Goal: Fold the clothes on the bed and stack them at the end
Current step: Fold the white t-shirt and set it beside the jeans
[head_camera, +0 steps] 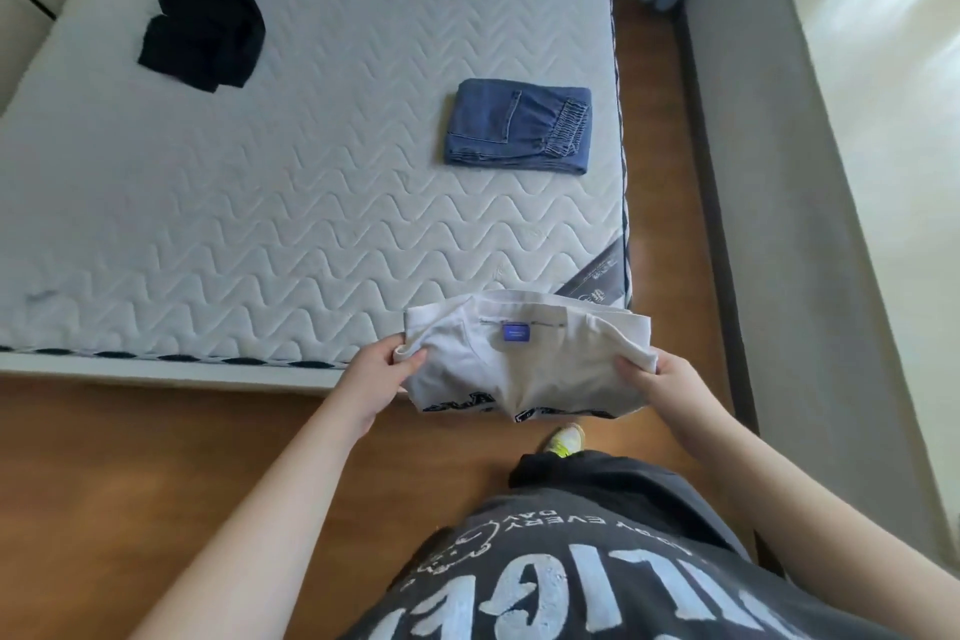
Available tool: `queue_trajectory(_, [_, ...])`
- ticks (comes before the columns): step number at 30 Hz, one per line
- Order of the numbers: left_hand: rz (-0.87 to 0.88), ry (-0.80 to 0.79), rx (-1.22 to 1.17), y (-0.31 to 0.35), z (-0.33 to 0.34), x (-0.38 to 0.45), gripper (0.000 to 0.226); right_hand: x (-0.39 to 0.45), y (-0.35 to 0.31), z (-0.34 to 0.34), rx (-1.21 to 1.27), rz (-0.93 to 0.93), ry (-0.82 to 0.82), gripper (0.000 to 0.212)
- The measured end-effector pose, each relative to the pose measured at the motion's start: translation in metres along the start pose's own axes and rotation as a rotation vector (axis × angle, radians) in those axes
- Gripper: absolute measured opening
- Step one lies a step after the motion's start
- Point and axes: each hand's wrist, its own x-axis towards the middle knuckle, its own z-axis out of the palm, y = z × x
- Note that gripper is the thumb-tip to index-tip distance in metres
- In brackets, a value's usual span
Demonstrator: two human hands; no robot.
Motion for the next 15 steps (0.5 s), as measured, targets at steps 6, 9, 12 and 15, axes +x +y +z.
queue_trajectory(6, [-0.053, 0.065, -0.031, 0.010, 0.014, 0.037, 0.013, 0.048, -0.013, -0.008, -0.019, 0.052, -0.069, 0.013])
queue_trajectory(9, [-0.062, 0.063, 0.005, 0.011, 0.019, 0.056, 0.012, 0.068, -0.017, -0.007, -0.083, 0.060, -0.081, 0.018])
queue_trajectory(12, [-0.061, 0.037, 0.030, 0.011, 0.020, 0.073, 0.013, 0.079, -0.020, -0.003, -0.108, 0.078, -0.075, 0.025])
queue_trajectory(15, [-0.070, 0.014, 0.089, 0.013, 0.017, 0.096, 0.012, 0.089, -0.023, 0.000, -0.124, 0.105, -0.027, 0.036])
